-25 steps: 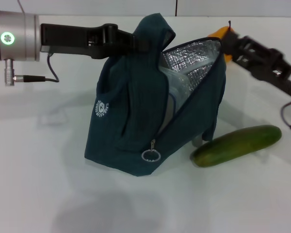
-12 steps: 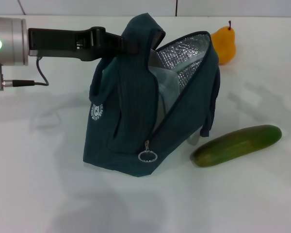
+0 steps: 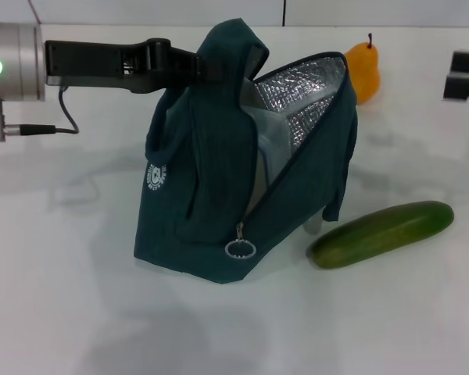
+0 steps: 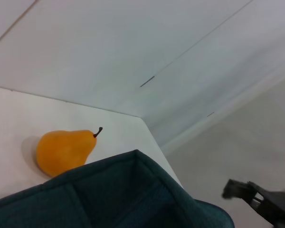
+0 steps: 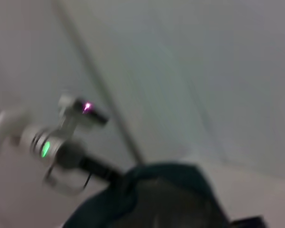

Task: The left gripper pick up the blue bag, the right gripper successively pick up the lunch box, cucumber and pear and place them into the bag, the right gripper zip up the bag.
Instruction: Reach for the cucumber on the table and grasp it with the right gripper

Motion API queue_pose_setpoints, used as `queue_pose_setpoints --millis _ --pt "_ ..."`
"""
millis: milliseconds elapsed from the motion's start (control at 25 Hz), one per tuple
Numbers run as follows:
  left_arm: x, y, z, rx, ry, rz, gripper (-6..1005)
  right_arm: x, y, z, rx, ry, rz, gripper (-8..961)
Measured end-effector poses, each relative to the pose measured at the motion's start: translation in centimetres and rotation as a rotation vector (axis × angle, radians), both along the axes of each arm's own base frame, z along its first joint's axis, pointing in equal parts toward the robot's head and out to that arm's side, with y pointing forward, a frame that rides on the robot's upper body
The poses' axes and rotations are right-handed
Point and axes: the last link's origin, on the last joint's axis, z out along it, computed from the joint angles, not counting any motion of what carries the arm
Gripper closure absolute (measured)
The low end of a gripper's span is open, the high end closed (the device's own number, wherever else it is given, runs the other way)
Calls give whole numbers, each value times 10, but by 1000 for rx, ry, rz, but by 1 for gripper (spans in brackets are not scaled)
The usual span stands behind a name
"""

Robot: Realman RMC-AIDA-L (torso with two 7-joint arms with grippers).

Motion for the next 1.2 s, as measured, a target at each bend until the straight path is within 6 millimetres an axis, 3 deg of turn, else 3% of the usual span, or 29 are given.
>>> queue_pose_setpoints --millis 360,560,840,1200 --pt "-1 1 3 6 5 -1 953 -51 -6 22 -197 -381 313 82" --pt "-4 2 8 15 24 -6 953 -59 -7 23 -238 -509 366 83" --pt "-10 2 14 28 34 4 952 -55 -3 6 -279 -647 395 84" --pt "-2 5 12 20 20 -4 952 -69 17 -22 -270 -906 546 88"
